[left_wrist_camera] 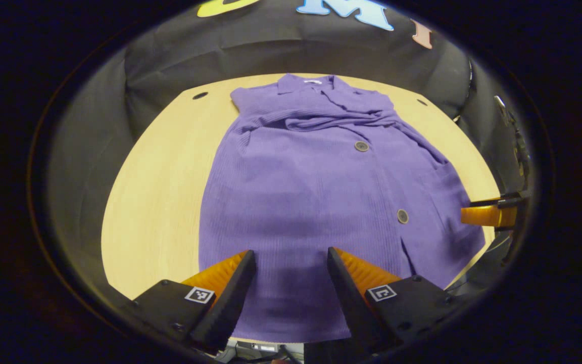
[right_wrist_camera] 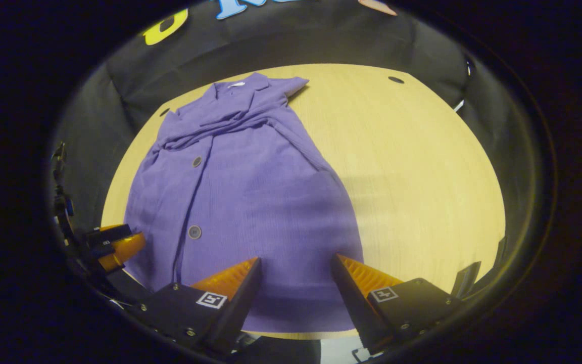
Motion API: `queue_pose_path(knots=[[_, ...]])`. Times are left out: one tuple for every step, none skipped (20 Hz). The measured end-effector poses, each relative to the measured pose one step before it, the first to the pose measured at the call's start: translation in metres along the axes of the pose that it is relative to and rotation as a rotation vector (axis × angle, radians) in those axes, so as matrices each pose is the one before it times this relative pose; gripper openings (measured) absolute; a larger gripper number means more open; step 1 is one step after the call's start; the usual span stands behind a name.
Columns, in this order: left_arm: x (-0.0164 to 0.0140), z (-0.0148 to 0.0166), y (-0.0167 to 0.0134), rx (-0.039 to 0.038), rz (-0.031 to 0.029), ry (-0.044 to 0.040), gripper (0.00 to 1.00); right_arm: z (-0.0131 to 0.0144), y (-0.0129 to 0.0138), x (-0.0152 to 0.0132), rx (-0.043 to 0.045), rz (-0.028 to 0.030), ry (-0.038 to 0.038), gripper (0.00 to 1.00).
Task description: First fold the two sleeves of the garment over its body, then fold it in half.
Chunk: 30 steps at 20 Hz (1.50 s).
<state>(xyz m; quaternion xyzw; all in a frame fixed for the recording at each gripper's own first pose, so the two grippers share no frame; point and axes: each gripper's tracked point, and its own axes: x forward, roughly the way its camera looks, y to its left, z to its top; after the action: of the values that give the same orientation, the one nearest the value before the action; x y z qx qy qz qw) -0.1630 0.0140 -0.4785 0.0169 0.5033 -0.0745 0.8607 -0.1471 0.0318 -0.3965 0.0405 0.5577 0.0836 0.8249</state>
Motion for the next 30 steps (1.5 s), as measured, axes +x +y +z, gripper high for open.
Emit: queue_pose_path(knots=[[0.00218,-0.00566,0.00128,-0.00707,0.0069,0.01882,0.95,-0.00609,0.00064,0.00102,-0.01277,-0.00663,0.01707,0.87],[0.0017,-0.00478,0.00443,-0.01324,0.01848,0.02062,0.95,-0.00446,-0.00042,0.00336,-0.01119,-0.00603,0.01898,0.87],[-0.00128,0.0031,-0.00017,-0.00144,-0.00273,-0.01635,0.95,-0.00508,-0.00196,0.00245,-0.01296,-0.01369,0.01868,0.87],[0.00187,-0.00211,-0.00179,-0.00193,0.0058,0.01609,0.96,-0.00139,-0.00385,0.00136,-0.01439,-0.02085,0.00965,0.87],[-0.00023,0.00268,-0.00135,0.00194,-0.00049,-0.00885,0.96,-0.0031,0.00078,0.00098,-0.01219,-0.01031,0.00988,0.96],[0.00095,-0.0032,-0.00012,-0.0043,0.00647,0.00953,0.98,-0.00197,-0.00046,0.00013,-0.01964,-0.00739,0.01526,0.97],[0.00082,0.00237,-0.00124,0.00184,-0.00105,-0.00388,0.97,-0.00198,0.00015,-0.00084,-0.02917,-0.00676,0.01217,0.97],[-0.00089,0.0003,-0.00077,0.00427,0.00075,0.00063,0.97,0.00019,0.00042,0.00094,-0.01409,-0.00133,0.00774,0.99],[0.00036,0.00274,-0.00004,0.00462,-0.00386,-0.00274,0.9,0.00064,0.00268,-0.0017,0.00199,0.00313,-0.00057,0.99],[0.00126,0.00198,-0.00248,0.00666,-0.00602,-0.00638,0.89,0.00117,0.00016,0.00286,-0.00942,-0.00033,0.00746,0.96],[0.00239,0.00404,-0.00319,0.00572,-0.0051,-0.00672,0.88,0.00457,0.0008,0.0004,-0.01277,0.00297,-0.01528,0.91],[0.00374,0.0046,-0.00261,-0.00261,-0.00295,-0.00979,0.74,0.00245,0.00235,-0.00199,0.00155,0.0054,-0.01406,0.78],[0.00251,0.00452,-0.00057,-0.00167,-0.00206,-0.0051,0.66,0.00489,0.0028,0.00418,0.01548,0.01132,-0.01413,0.65],[0.00128,0.0021,-0.00133,-0.0049,-0.00615,-0.0078,0.5,0.00161,0.0031,0.00357,0.03652,0.01084,-0.00033,0.47],[0.00164,0.00177,-0.00056,-0.00976,0.00393,0.00235,0.33,0.0006,0.00039,-0.002,0.02364,0.00169,0.01076,0.29],[0.00029,0.00226,0.00014,-0.00442,0.00576,-0.00378,0.17,0.00046,0.00225,-0.00187,0.00953,0.00967,0.00759,0.11],[0.00018,-0.00099,0.00036,-0.00189,0.00572,0.00959,0.13,0.00155,0.0017,0.00153,0.00475,0.01067,0.00459,0.11],[-0.00031,0.00195,-0.00096,0.00582,-0.00303,-0.00372,0.08,0.00844,-0.00002,0.00182,0.02026,0.00514,-0.02343,0.11],[-0.00065,0.00185,-0.00016,0.0029,-0.00586,-0.00962,0.08,-0.00188,0.00011,-0.00013,0.01943,0.00728,0.02105,0.02],[0.00068,0.00096,0.0001,-0.00314,-0.00933,-0.00021,0.07,0.0029,0.0008,-0.00069,0.01395,0.00665,-0.00335,0.01],[-0.00097,0.00153,-0.00012,-0.00663,-0.00471,0.00262,0.07,0.00427,0.0027,-0.00083,0.01508,0.01035,-0.00442,0.01],[0.00071,0.00307,0.00083,-0.00673,-0.00473,-0.00025,0.07,0.00573,0.0021,-0.00279,0.01047,0.00829,-0.01237,0.01],[-0.00063,0.0059,0.00036,-0.00907,-0.00267,-0.00699,0.07,0.00834,0.00314,-0.00371,0.00617,0.01009,-0.01931,0.01],[-0.00044,0.00678,0.00145,-0.00851,-0.00054,-0.00993,0.07,0.00947,0.00448,-0.00266,0.00389,0.00933,-0.02102,0.01],[0.0003,0.00765,0.00053,-0.00538,-0.00273,-0.01103,0.07,0.01108,0.00451,-0.003,0.0016,0.00977,-0.02019,0.01],[0.00004,0.00927,-0.00016,-0.00374,-0.00116,-0.01304,0.07,0.01123,0.0054,-0.00211,0.00015,0.01203,-0.01846,0.01],[0.00089,0.01079,0.00015,-0.00208,-0.00111,-0.01298,0.07,0.0109,0.00412,-0.00138,-0.00005,0.01036,-0.01475,0.01],[0.00159,0.01197,0.0006,-0.00368,-0.0019,-0.01714,0.07,0.01101,0.0043,-0.00124,-0.00017,0.00806,-0.01541,0.01],[0.00124,0.01445,0.0007,-0.00335,-0.00214,-0.01829,0.07,0.01296,0.00317,-0.00097,0.00087,0.00649,-0.01992,0.01],[0.0007,0.013,0.00043,-0.00339,-0.0011,-0.02135,0.07,0.01211,0.00391,-0.00225,0.0013,0.00717,-0.02138,0.01]])
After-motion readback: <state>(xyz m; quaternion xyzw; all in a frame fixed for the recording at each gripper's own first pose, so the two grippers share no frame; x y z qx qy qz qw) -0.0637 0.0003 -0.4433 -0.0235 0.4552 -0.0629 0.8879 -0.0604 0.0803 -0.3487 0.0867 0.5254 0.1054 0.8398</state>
